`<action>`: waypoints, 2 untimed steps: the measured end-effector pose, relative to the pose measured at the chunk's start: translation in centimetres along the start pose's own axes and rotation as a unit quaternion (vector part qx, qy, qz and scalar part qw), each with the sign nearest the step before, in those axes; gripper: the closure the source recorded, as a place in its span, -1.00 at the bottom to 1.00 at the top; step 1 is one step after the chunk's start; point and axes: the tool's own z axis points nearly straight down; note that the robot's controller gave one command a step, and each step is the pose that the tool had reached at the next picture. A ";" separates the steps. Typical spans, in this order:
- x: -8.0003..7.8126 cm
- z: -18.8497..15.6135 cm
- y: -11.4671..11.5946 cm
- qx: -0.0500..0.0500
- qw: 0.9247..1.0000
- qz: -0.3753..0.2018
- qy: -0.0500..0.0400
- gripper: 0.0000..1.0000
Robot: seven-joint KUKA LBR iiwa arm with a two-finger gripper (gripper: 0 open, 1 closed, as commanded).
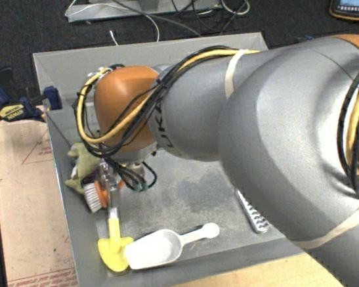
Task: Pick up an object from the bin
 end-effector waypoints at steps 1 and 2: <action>0.6 1.3 -2.7 -0.002 0.993 -0.116 -0.004 1.00; 0.6 1.1 0.2 0.004 1.000 -0.018 -0.002 1.00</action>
Offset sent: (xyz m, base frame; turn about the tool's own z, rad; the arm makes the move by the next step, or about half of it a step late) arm -0.0087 0.0074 -0.0121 -0.0376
